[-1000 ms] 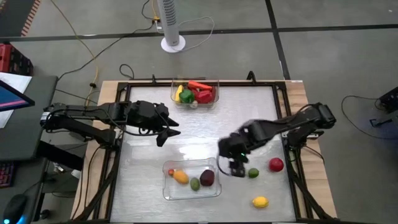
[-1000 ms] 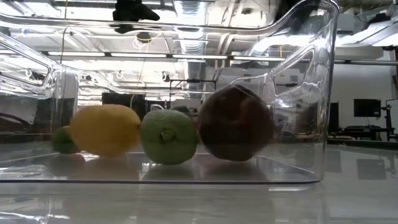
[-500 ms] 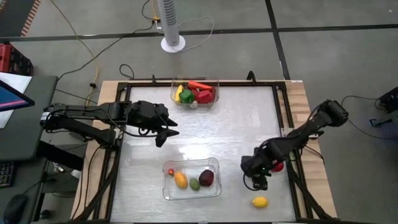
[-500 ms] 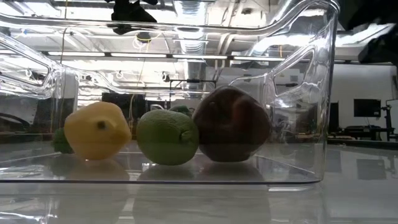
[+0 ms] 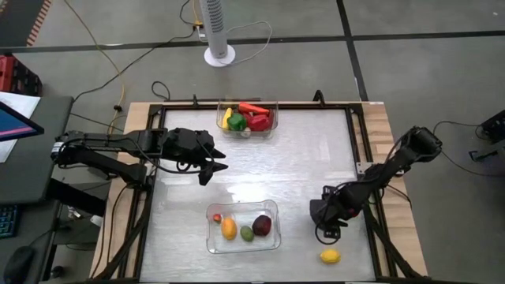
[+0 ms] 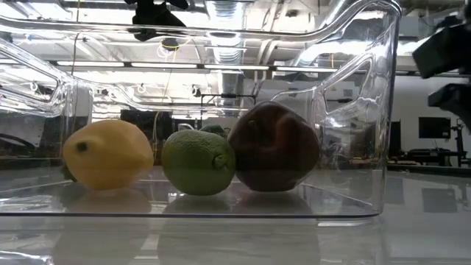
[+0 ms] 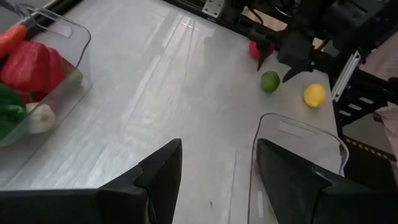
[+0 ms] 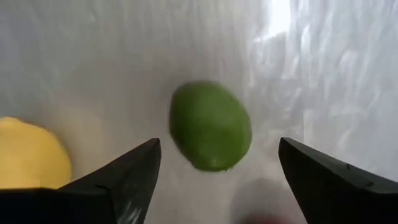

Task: Sort produce into baskets
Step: Put the green lime into the bottom transparent bin, then put the yellow lemon into the bottom transparent bin

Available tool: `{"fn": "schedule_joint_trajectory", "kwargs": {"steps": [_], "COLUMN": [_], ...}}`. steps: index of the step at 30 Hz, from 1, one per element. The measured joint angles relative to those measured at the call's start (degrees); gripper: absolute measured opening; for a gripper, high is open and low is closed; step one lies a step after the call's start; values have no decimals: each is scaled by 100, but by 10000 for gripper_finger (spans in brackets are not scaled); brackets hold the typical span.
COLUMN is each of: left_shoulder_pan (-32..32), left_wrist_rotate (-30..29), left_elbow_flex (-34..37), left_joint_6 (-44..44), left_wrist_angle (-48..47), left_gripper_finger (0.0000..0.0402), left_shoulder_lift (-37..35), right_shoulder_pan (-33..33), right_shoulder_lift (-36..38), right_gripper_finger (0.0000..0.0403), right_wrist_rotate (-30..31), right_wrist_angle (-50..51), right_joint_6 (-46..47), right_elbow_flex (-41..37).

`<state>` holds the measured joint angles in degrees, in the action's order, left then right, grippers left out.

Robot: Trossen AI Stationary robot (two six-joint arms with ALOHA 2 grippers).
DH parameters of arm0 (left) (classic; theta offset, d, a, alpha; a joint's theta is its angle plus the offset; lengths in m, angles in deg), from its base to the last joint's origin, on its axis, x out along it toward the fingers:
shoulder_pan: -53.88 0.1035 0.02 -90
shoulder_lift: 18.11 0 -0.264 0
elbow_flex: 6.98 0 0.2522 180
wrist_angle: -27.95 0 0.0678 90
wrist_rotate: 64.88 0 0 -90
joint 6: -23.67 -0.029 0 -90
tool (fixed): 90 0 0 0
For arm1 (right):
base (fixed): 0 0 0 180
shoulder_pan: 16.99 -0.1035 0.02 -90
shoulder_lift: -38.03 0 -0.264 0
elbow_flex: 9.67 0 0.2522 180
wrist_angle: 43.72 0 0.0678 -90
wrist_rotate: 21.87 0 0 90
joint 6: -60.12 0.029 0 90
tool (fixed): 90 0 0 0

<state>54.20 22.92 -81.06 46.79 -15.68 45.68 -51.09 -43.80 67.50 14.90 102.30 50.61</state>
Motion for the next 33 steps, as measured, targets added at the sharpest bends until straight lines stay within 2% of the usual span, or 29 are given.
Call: {"fn": "schedule_joint_trajectory", "kwargs": {"steps": [8, 12, 24, 28, 33], "left_shoulder_pan": [-2, -2, -2, -2, -2], "left_wrist_rotate": [-246, -439, -464, -426, -309], "left_elbow_flex": [0, 0, 0, 0, 0], "left_joint_6": [-2, -2, -2, 0, 5], "left_wrist_angle": [3, 15, 126, 120, 107], "left_gripper_finger": [193, 193, 193, 193, 193], "left_shoulder_lift": [2, 2, 2, 2, 2], "right_shoulder_pan": [163, 353, 966, 1164, 974], "right_shoulder_lift": [2, 2, 8, 17, 20], "right_gripper_finger": [299, 259, 83, 76, 120], "right_wrist_rotate": [-67, -42, -383, -496, -840], "right_wrist_angle": [-1075, -1125, -627, -307, -116], "right_joint_6": [-575, -665, -669, -595, -432], "right_elbow_flex": [-303, -345, -15, 357, 1062]}}
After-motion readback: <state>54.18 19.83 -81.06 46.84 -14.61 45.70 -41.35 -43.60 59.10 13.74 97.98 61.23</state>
